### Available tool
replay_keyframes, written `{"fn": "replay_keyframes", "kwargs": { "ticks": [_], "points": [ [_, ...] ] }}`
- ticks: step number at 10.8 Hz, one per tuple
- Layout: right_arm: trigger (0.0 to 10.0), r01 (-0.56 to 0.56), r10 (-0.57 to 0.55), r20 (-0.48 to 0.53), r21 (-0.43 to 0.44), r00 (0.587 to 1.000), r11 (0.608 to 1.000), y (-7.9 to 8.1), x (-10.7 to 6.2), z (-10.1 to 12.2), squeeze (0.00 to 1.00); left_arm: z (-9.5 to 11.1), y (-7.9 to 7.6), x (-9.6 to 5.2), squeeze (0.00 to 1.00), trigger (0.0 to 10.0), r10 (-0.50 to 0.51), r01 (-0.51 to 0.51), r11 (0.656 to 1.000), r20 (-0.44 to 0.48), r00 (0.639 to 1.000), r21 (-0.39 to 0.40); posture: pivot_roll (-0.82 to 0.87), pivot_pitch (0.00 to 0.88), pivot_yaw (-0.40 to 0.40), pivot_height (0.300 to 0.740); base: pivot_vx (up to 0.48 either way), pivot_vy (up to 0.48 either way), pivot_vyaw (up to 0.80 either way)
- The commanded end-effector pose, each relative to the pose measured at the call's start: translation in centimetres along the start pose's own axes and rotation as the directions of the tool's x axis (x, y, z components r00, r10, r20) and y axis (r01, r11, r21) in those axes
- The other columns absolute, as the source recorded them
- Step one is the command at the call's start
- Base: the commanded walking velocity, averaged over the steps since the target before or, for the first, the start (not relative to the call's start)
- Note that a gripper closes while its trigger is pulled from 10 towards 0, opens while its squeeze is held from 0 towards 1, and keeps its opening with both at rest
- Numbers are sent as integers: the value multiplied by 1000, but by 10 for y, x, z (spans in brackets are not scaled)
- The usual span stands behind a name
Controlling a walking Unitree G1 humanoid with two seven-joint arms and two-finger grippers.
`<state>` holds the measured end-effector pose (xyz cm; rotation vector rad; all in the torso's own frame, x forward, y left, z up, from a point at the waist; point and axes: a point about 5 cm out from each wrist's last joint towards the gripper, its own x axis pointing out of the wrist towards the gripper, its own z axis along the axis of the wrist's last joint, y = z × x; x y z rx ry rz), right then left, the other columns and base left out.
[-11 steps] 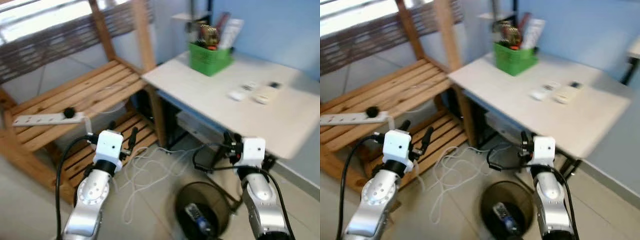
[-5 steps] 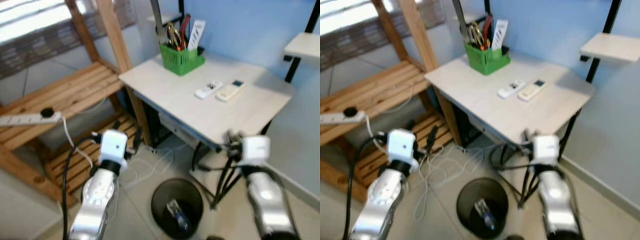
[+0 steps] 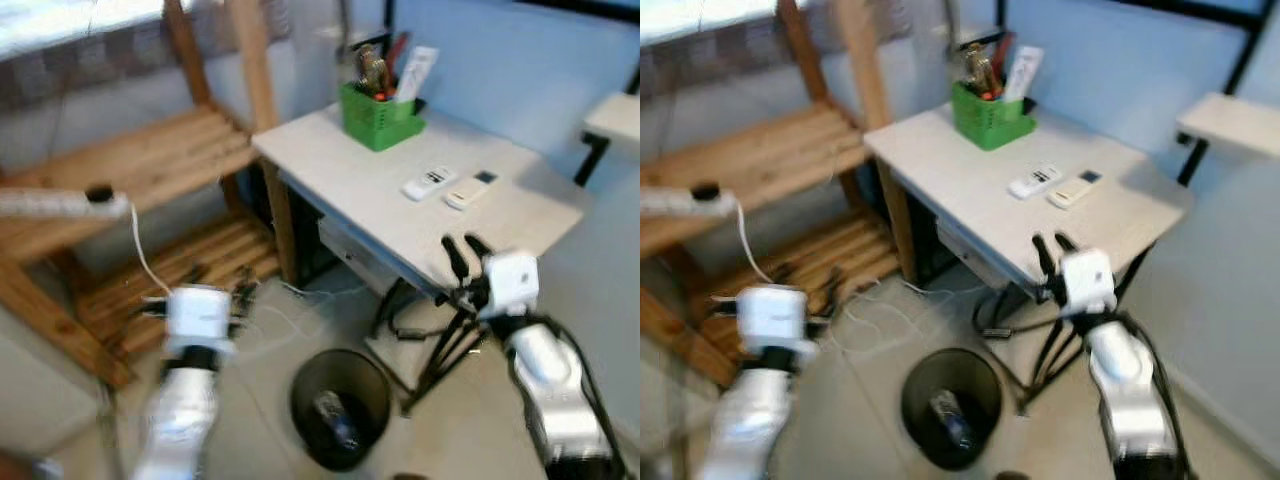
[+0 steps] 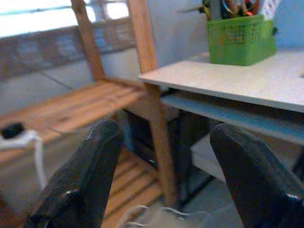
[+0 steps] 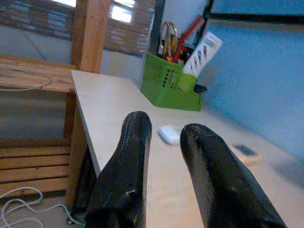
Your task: Clean up the room
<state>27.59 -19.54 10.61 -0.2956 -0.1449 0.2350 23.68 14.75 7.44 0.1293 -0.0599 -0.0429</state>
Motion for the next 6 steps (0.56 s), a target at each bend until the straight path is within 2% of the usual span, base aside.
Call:
{"fn": "replay_keyframes", "kwargs": {
  "ticks": [1,2,3,4,6],
  "points": [
    [10000,-7,8,-26,11,1000,1000,-1,3,-4,0,6,-2,6,0,10000,-3,3,1000,23,1000,-3,-177,0,27,740,0,0,0],
    [10000,-19,21,-59,39,998,999,0,8,-9,0,10,-7,10,0,10000,-9,8,1000,43,999,11,-143,0,-8,740,0,0,0],
    [10000,-41,46,-82,62,996,997,5,10,-14,0,12,-2,9,0,10000,18,-19,1000,50,999,15,-125,0,-23,740,0,0,0],
    [10000,-65,72,-98,69,993,995,10,12,-18,0,10,3,7,0,10000,57,-58,998,39,998,10,-98,0,-32,740,0,-262,0],
    [10000,-69,77,-104,83,992,994,14,14,-21,0,15,2,10,0,10000,60,-61,998,56,997,21,-87,0,-25,740,0,-338,0]
  ]
}}
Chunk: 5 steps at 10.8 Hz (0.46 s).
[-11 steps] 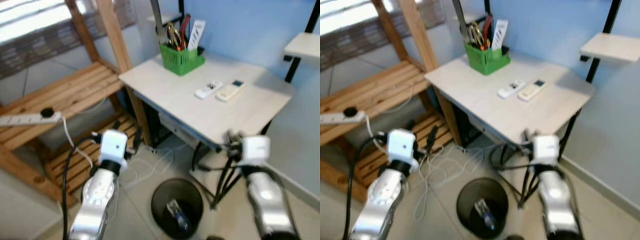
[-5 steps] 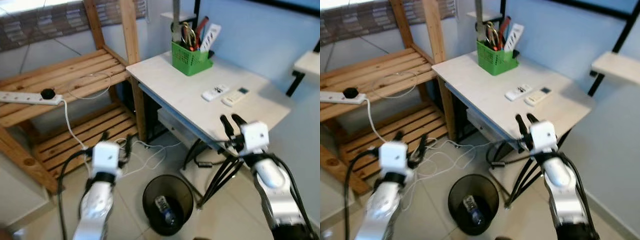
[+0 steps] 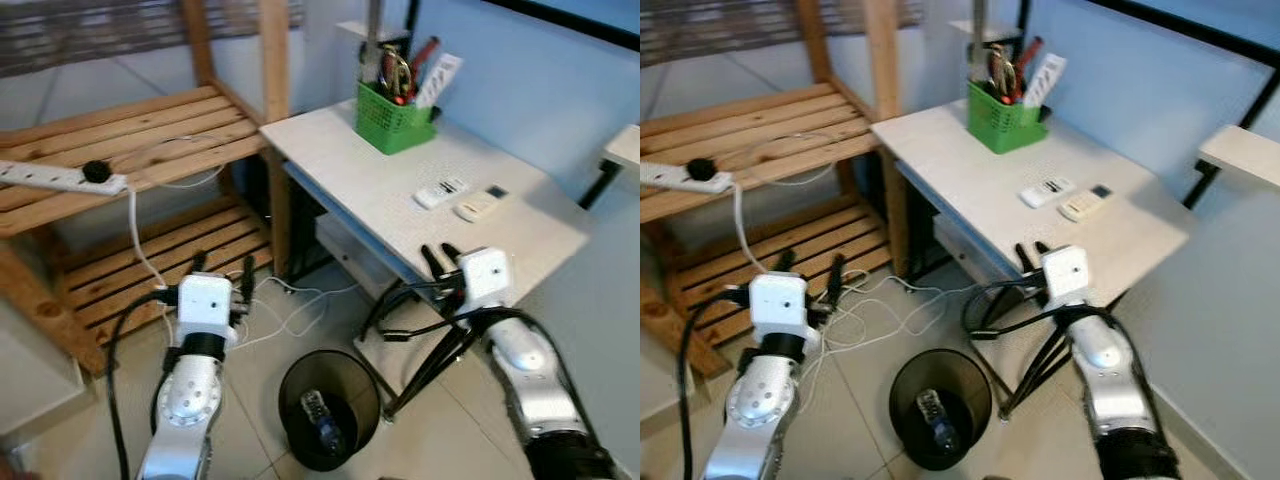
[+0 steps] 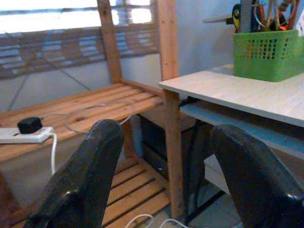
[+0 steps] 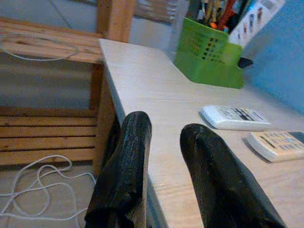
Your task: Clean up the room
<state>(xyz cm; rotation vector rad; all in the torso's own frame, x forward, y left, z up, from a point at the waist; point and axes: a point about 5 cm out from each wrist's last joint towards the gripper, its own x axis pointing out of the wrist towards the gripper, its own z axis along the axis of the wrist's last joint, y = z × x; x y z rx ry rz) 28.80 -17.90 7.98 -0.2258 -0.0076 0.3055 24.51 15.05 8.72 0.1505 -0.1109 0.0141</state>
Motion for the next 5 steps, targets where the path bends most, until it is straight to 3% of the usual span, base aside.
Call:
{"fn": "replay_keyframes", "kwargs": {
  "ticks": [1,5],
  "points": [
    [10000,20,-20,2,-4,1000,1000,-4,1,0,0,5,-2,4,0,10000,2,-2,1000,13,1000,-2,-100,0,2,740,0,-398,0],
    [10000,72,-72,-20,18,997,997,-5,-4,-8,0,6,-2,10,0,10000,-17,17,1000,15,1000,-6,-135,0,55,740,0,-472,0]
  ]
}}
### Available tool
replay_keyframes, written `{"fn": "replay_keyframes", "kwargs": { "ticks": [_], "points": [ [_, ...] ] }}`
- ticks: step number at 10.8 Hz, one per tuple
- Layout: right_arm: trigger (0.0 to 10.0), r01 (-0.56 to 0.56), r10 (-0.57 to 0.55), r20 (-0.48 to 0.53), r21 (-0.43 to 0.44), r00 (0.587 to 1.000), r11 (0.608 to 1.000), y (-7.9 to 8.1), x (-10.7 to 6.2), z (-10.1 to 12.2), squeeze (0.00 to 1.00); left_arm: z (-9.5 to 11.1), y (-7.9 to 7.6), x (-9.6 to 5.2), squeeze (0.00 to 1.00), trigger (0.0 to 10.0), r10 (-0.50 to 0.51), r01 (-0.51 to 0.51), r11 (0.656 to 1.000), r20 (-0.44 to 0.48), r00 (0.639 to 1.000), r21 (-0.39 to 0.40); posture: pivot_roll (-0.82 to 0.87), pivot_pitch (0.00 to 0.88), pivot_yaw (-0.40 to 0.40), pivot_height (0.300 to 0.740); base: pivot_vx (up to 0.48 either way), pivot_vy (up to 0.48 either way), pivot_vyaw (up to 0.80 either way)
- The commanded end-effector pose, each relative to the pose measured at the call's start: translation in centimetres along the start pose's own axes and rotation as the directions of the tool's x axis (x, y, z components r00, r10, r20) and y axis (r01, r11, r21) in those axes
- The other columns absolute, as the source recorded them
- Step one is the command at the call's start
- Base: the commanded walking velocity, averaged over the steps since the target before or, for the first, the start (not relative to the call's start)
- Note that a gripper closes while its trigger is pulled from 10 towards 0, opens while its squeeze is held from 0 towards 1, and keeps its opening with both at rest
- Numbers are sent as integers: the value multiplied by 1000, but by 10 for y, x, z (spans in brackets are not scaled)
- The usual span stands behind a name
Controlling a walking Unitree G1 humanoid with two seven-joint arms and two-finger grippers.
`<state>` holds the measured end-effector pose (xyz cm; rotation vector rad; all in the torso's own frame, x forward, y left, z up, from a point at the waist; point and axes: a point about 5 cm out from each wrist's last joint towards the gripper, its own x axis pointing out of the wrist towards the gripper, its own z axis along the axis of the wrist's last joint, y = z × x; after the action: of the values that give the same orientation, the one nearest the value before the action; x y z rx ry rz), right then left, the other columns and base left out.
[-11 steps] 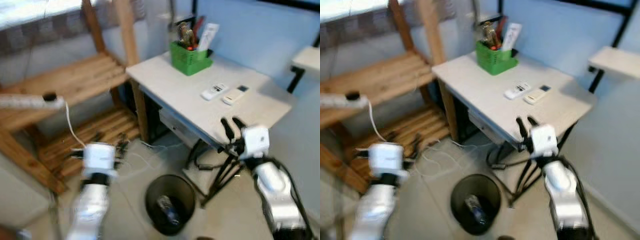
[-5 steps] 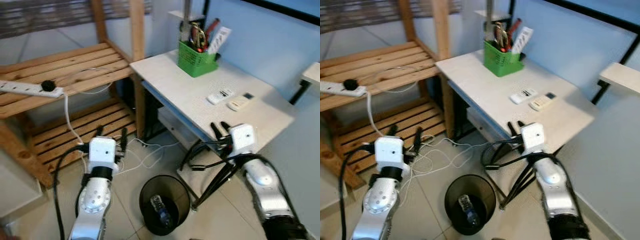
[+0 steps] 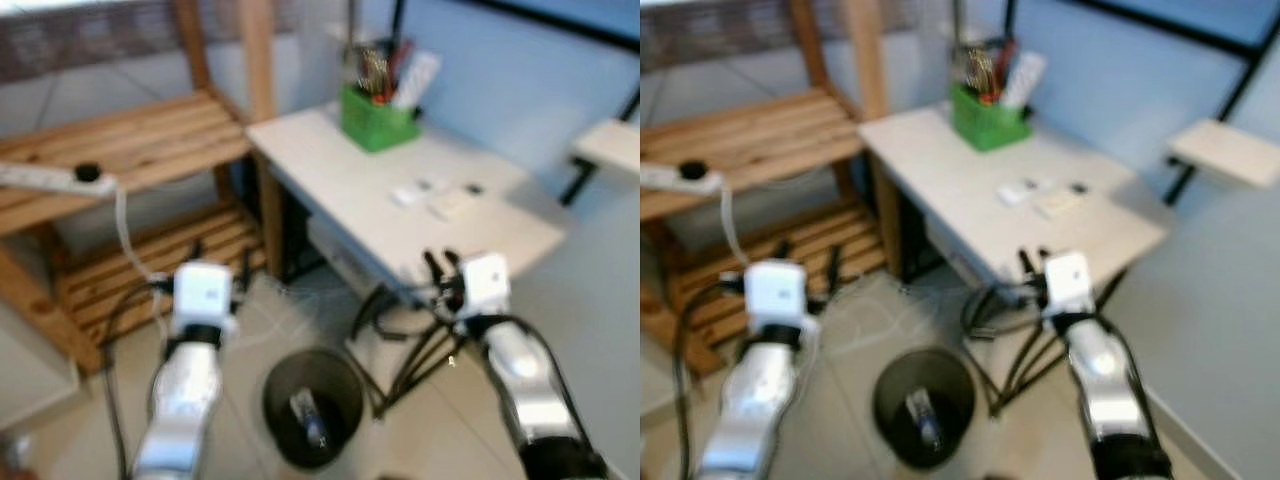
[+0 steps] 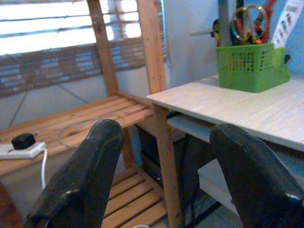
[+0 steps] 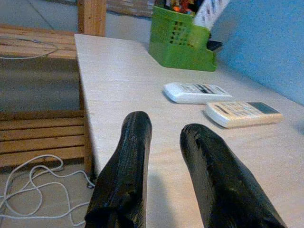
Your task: Clean up the room
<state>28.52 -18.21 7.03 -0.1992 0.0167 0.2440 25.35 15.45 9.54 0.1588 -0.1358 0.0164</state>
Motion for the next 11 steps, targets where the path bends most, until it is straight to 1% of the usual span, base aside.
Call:
{"fn": "replay_keyframes", "kwargs": {
  "ticks": [1,2,3,5,6,9,10,11],
  "points": [
    [10000,21,-21,4,-11,1000,1000,-5,-2,0,0,0,-9,2,0,10000,-37,37,999,-9,999,-5,-137,0,61,740,0,-382,0],
    [10000,22,-22,-1,-12,1000,1000,-4,-3,-3,0,0,-9,3,0,10000,-47,47,999,-9,999,-13,-138,0,64,740,0,0,0],
    [10000,21,-22,-14,-3,1000,1000,-1,-3,-5,0,0,-10,4,0,10000,-71,72,997,-11,997,6,-136,0,73,740,0,0,0],
    [10000,25,-25,-13,-7,1000,1000,0,0,-4,0,-2,-7,5,0,10000,-71,71,997,-17,997,12,-131,0,80,740,0,0,0],
    [10000,17,-17,-23,-5,1000,1000,2,2,-5,0,-2,-7,6,0,10000,-81,81,996,-16,997,21,-131,0,80,740,0,0,-419],
    [10000,24,-24,-18,-8,1000,1000,4,3,-6,0,-3,-6,8,0,10000,-91,92,995,-30,995,25,-122,0,85,740,0,0,-769],
    [10000,52,-52,-7,-6,999,999,2,3,-5,0,-2,-6,7,0,10000,-98,99,995,-29,995,29,-121,0,88,740,0,0,-775],
    [10000,67,-67,-1,5,998,998,-1,2,-4,0,-5,-3,3,0,10000,-102,103,994,-36,994,28,-121,0,88,740,0,0,-781]
  ]
}}
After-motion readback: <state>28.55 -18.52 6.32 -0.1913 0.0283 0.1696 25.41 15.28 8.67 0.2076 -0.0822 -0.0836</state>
